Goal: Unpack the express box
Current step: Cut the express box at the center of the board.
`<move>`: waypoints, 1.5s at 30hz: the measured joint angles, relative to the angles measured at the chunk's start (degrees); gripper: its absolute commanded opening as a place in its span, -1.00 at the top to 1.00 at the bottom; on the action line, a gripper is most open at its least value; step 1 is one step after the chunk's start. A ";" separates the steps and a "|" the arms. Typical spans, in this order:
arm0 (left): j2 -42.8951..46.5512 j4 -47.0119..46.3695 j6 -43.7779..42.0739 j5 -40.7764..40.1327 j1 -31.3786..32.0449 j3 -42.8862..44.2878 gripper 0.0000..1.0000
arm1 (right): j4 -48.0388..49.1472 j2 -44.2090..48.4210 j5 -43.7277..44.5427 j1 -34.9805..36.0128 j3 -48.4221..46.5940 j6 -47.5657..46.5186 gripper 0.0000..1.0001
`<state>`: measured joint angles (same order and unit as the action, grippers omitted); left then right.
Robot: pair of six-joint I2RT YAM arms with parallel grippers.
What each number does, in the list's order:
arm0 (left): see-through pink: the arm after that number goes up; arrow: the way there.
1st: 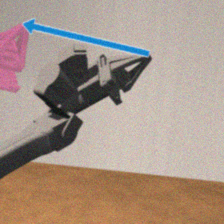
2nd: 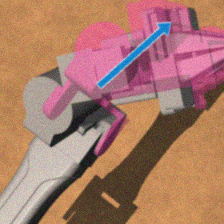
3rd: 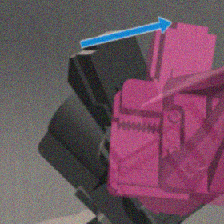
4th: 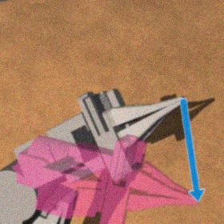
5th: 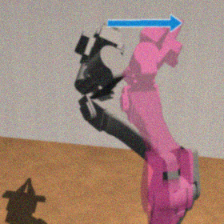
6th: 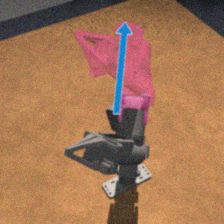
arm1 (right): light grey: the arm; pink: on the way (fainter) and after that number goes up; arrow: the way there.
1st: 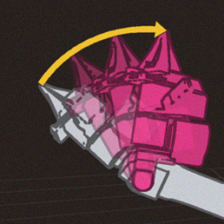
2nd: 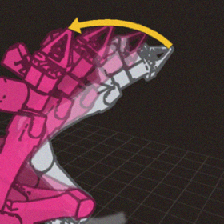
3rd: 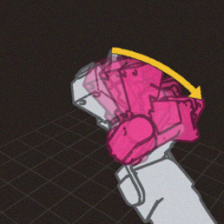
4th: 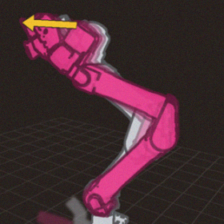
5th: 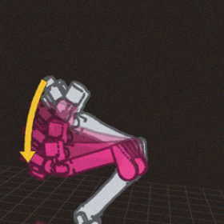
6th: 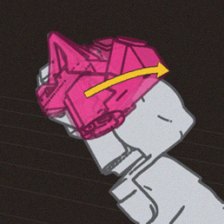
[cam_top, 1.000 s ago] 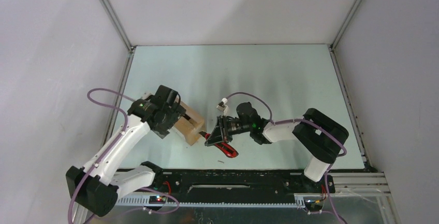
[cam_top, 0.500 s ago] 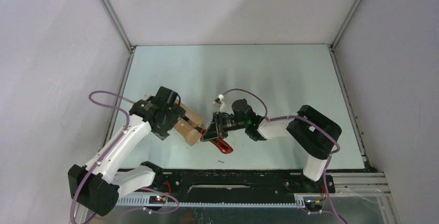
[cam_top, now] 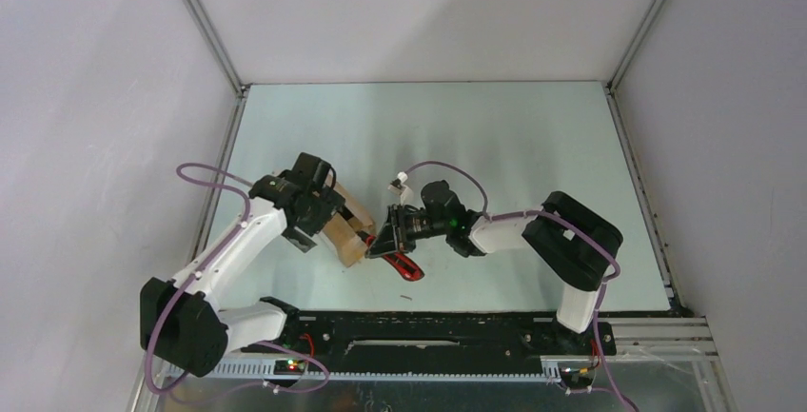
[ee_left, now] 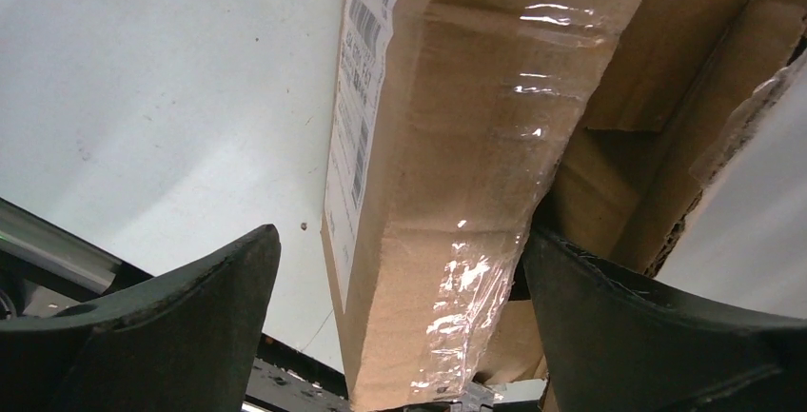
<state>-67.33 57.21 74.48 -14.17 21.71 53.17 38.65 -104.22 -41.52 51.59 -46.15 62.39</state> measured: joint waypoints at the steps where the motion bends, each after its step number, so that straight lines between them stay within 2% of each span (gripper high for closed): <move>1: -0.04 0.00 -0.02 0.04 -0.02 -0.02 -0.95 | -0.33 0.00 0.17 0.09 -0.20 -0.28 1.00; 3: -0.07 -0.17 -0.02 0.48 -0.04 -0.31 -0.74 | -0.68 0.00 0.42 0.24 -0.35 -0.76 1.00; 7: -0.07 -0.33 -0.37 1.66 -0.04 -1.11 -0.17 | -1.09 -0.02 0.72 0.48 -0.55 -1.36 1.00; 19: 2.99 0.09 -2.99 2.67 -0.22 -1.11 0.78 | -1.68 -0.98 -1.29 1.60 -3.02 -0.90 1.00; 26: 3.72 0.50 -3.65 2.73 -0.35 -1.11 0.99 | -1.64 -2.21 -1.92 2.34 -4.15 -0.50 1.00; 45: 6.86 1.97 -1.79 4.00 -2.62 -3.19 1.00 | 0.09 -3.69 -2.95 4.76 -4.57 0.87 1.00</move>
<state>-60.47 59.18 72.69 -10.17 19.09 49.98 38.74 -107.92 -44.47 56.36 -50.72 63.26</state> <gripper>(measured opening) 0.536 0.218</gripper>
